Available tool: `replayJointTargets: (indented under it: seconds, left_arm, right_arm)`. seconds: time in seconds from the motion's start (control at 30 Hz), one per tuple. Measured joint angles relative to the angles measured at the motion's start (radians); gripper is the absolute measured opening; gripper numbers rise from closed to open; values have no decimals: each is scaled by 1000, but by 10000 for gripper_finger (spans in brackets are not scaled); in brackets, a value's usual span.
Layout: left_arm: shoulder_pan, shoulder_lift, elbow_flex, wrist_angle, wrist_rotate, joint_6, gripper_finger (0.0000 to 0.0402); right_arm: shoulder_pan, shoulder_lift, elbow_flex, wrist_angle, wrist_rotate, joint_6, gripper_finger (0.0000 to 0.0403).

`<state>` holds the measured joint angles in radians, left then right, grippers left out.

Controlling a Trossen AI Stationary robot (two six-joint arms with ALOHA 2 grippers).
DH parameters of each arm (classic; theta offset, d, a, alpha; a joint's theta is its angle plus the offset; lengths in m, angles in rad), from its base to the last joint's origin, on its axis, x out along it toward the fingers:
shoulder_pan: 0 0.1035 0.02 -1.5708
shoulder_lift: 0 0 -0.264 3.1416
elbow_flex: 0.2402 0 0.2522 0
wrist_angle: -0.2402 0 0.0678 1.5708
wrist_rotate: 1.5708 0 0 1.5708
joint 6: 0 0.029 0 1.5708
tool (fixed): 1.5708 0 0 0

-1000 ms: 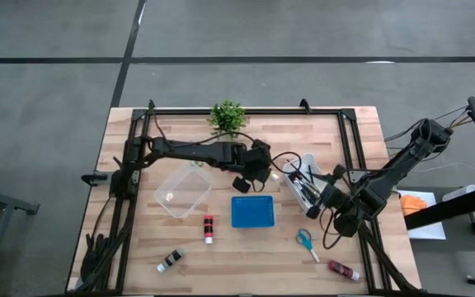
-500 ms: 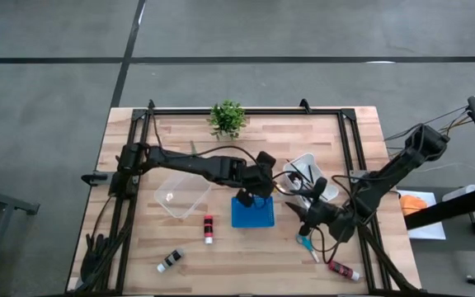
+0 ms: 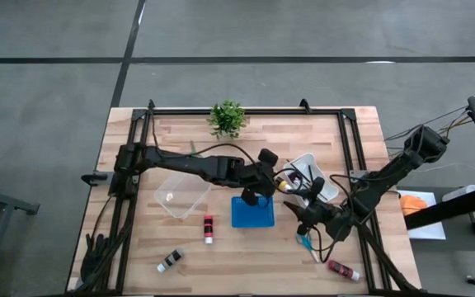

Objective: Pick & Place Paint Supplies
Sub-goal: Put the yellow paint bottle in the blue bin

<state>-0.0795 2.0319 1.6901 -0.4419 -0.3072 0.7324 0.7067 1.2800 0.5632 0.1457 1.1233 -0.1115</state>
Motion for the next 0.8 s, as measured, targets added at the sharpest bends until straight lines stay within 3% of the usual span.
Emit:
replayJointTargets:
  seconds: [0.8]
  left_arm:
    - [-24, -2, 0, -3, 11, -8, 127]
  right_arm:
    - [-28, 0, -3, -14, 1, 33, 195]
